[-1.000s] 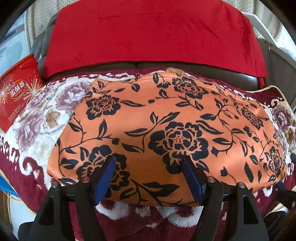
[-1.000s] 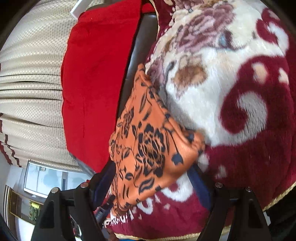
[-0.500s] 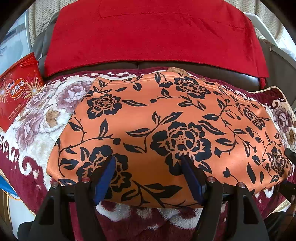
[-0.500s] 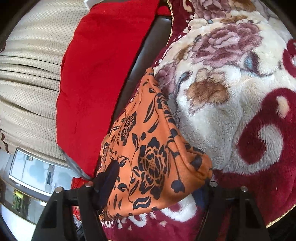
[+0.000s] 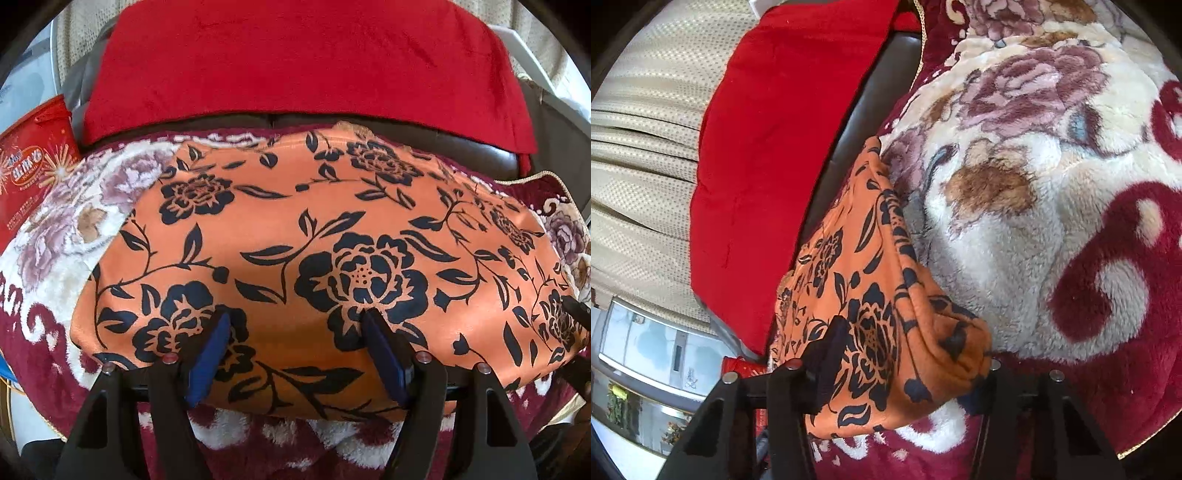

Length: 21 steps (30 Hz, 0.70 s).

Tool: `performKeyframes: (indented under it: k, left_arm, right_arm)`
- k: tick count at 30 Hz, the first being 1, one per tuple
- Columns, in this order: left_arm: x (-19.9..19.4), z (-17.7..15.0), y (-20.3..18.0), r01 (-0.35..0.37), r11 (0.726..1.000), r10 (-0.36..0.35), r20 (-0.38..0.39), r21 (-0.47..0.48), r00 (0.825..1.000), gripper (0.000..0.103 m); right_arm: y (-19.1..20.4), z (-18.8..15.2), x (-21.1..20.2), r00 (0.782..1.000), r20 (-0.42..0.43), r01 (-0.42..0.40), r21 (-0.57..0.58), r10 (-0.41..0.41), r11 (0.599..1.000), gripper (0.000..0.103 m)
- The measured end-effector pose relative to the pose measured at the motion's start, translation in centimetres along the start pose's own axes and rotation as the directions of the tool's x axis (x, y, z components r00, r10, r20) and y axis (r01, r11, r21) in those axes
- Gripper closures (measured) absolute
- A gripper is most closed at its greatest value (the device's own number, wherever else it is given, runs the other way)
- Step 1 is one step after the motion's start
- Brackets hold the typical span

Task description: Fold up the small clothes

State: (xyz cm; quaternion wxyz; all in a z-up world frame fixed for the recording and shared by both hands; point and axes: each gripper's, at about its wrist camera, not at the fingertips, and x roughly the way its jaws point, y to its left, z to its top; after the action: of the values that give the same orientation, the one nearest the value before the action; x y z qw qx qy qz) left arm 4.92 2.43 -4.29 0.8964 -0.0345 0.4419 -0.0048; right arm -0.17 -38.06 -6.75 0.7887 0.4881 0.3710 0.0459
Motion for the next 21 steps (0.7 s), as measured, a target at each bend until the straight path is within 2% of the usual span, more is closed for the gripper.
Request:
performKeyframes:
  k: [3, 6, 8, 13, 18, 21]
  left_arm:
    - [-0.9, 0.4, 0.3, 0.033, 0.999, -0.033, 0.008, -0.015, 0.999, 0.028]
    - [-0.3, 0.5, 0.8, 0.029, 1.000, -0.029, -0.005, -0.009, 1.000, 0.028]
    - [0.2, 0.4, 1.4, 0.056, 0.998, -0.056, -0.010, -0.015, 0.998, 0.028]
    - [-0.5, 0.5, 2.7, 0.111, 0.992, -0.112, -0.007, -0.057, 0.994, 0.028]
    - [-1.6, 0.6, 5.7, 0.138, 0.982, -0.138, 0.011, -0.129, 0.990, 0.028]
    - [-2.9, 0.7, 9.4, 0.150, 0.964, -0.140, 0.059, -0.221, 0.988, 0.028]
  right_arm:
    - [0.7, 0.3, 0.3, 1.000, 0.002, 0.030, -0.037, -0.030, 0.999, 0.049]
    - [1.4, 0.6, 0.5, 0.997, 0.006, 0.077, -0.087, -0.077, 0.993, 0.074]
    - [2.2, 0.7, 0.6, 0.994, 0.009, 0.107, -0.118, -0.106, 0.987, 0.081]
    - [7.6, 0.3, -0.4, 0.987, 0.074, 0.160, -0.274, -0.145, 0.948, 0.085]
    - [13.3, -0.3, -0.7, 0.989, 0.110, 0.130, -0.370, -0.096, 0.920, 0.086]
    - [16.6, -1.3, -0.2, 0.992, 0.109, 0.106, -0.426, -0.065, 0.898, 0.086]
